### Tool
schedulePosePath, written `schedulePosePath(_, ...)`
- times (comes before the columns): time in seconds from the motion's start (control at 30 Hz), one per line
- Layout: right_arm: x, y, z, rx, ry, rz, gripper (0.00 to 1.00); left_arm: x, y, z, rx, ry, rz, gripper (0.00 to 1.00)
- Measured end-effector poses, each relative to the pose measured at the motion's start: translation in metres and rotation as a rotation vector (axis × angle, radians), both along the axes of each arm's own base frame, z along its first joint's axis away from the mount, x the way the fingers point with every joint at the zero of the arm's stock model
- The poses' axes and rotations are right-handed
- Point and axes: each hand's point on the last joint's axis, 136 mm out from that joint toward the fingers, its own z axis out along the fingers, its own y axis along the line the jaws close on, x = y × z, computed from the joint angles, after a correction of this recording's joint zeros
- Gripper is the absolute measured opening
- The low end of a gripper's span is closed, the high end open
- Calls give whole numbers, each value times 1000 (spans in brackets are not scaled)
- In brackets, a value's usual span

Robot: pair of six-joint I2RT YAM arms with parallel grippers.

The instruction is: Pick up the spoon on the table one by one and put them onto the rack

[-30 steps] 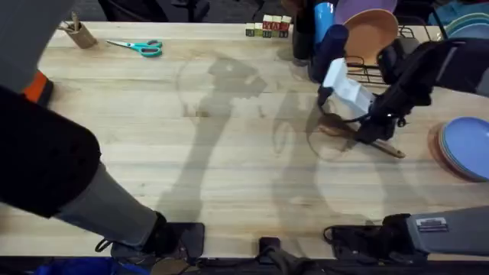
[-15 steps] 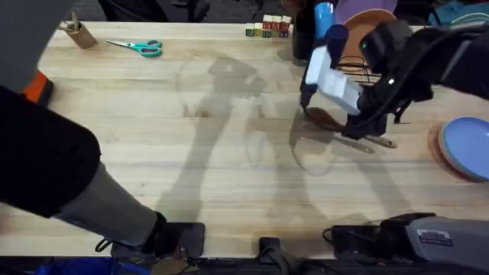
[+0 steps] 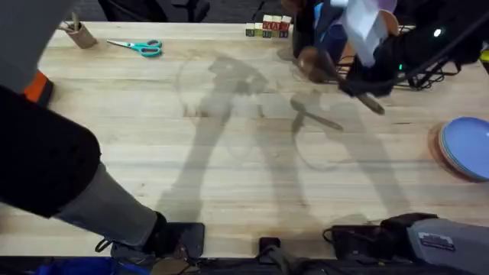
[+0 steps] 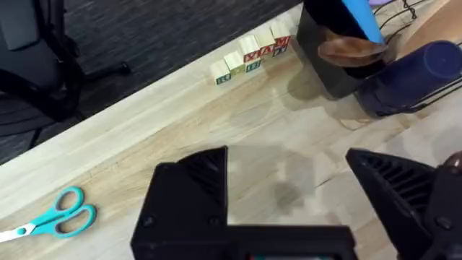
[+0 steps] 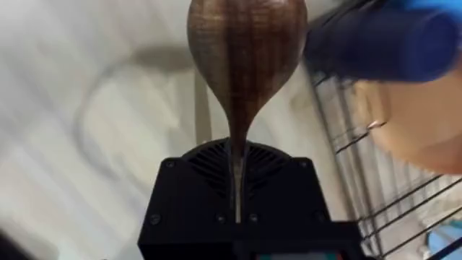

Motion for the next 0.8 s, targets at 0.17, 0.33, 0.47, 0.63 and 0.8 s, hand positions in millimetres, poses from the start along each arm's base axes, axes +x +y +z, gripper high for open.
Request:
schedulePosePath(0.17,53,25,53,181,-254,-35,34,0,0,0,0,0,0,995)
schedulePosePath(0.33,85,37,93,272,-448,-31,34,0,0,0,0,0,0,995)
schedulePosePath(0.47,101,41,116,315,-554,-28,34,-1,0,-1,1,5,0,995)
schedulePosePath(0.63,126,47,124,364,-628,-45,34,-1,0,-1,1,5,0,995)
schedulePosePath(0.8,148,53,130,424,-692,-57,34,-1,0,-1,1,5,0,995)
